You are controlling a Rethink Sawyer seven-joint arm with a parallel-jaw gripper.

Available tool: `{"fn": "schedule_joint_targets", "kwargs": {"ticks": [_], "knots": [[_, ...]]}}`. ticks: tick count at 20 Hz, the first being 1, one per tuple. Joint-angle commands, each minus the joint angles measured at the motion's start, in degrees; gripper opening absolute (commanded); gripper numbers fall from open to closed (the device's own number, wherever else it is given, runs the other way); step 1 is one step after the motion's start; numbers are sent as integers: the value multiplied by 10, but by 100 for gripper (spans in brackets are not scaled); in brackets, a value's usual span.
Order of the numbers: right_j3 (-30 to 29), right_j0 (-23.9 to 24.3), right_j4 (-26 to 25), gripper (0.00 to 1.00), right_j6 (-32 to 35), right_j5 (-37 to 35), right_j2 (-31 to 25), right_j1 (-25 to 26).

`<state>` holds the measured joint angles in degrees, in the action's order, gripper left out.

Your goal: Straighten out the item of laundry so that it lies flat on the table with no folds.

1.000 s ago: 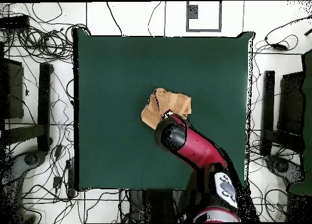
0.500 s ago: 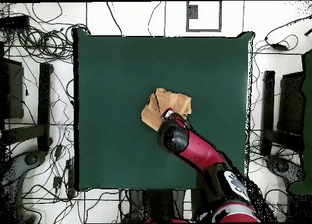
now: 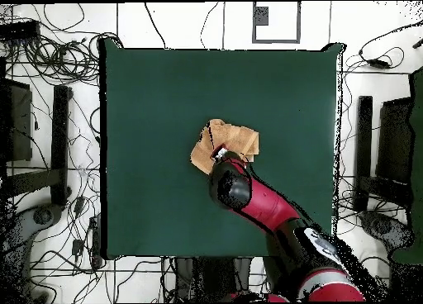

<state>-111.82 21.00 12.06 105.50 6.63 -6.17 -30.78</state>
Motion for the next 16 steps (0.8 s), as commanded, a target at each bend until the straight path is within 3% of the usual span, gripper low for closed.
{"fn": "schedule_joint_targets", "kwargs": {"ticks": [1, 16], "knots": [[-34, 13, -24, 100, 128, 17, -106, 38], [-59, 34, -30, 100, 111, -33, -119, 9]]}}
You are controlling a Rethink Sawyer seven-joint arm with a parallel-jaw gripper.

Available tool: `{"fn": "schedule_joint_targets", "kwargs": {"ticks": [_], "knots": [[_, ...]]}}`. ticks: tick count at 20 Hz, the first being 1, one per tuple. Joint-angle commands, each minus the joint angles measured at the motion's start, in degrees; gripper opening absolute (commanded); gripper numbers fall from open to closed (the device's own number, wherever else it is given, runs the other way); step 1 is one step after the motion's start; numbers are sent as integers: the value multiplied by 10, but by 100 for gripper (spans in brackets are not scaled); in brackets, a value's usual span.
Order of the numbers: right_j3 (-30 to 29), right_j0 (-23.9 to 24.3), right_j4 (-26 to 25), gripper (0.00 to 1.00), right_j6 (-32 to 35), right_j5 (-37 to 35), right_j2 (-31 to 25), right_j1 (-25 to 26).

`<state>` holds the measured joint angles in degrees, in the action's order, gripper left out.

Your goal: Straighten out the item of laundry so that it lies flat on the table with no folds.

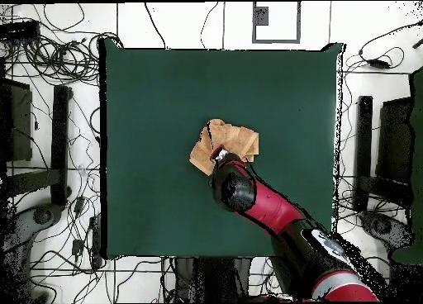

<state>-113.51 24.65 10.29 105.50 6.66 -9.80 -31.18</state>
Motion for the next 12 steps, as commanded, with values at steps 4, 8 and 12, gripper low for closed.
{"fn": "schedule_joint_targets", "kwargs": {"ticks": [4, 8, 12], "knots": [[-47, -7, -10, 100, 109, -33, -78, 7], [-55, -5, -13, 100, 110, -30, -81, 3], [-60, -3, -15, 100, 109, -28, -84, 2]]}}
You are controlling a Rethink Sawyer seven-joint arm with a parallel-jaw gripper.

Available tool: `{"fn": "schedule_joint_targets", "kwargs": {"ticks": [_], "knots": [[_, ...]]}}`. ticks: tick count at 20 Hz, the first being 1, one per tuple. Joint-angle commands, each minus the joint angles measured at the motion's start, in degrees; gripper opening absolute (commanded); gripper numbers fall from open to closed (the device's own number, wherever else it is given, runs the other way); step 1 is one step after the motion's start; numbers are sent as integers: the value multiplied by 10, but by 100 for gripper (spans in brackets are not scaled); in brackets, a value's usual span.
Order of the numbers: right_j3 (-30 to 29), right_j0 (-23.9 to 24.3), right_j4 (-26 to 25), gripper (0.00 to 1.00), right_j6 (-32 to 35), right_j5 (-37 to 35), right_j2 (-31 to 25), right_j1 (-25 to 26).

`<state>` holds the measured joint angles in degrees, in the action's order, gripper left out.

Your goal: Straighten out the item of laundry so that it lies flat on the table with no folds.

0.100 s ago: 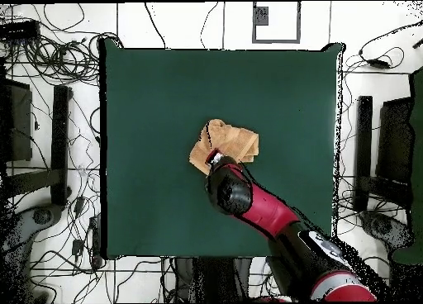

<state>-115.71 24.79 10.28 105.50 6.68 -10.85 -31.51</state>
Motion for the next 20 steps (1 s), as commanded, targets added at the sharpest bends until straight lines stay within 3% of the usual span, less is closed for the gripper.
{"fn": "schedule_joint_targets", "kwargs": {"ticks": [1, 20], "knots": [[-40, -5, -15, 100, 108, -28, -73, 5], [-4, -50, 17, 100, 80, -132, -16, -26]]}}
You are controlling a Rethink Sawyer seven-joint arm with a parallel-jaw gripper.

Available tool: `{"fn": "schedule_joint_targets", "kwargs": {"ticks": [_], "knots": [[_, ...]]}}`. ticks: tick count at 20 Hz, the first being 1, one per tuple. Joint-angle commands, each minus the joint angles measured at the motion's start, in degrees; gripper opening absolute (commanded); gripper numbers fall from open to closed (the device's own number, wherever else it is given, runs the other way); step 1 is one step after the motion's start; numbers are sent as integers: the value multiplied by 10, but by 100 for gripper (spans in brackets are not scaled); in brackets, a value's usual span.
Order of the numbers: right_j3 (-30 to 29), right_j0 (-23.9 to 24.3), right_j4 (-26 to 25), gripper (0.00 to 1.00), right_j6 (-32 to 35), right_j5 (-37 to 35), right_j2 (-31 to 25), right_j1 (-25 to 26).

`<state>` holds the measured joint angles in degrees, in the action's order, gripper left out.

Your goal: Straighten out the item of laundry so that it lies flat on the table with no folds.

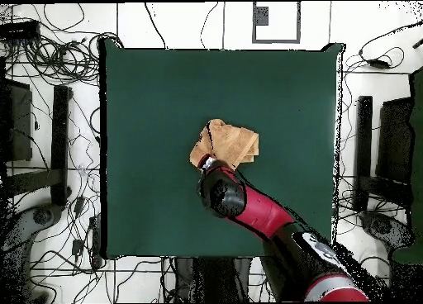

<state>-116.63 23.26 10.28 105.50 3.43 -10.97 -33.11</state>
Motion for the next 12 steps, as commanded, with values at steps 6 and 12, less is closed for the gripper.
{"fn": "schedule_joint_targets", "kwargs": {"ticks": [6, 12], "knots": [[14, -45, 18, 100, 79, -151, 5, -38], [34, -59, 15, 100, 79, -190, 27, -47]]}}
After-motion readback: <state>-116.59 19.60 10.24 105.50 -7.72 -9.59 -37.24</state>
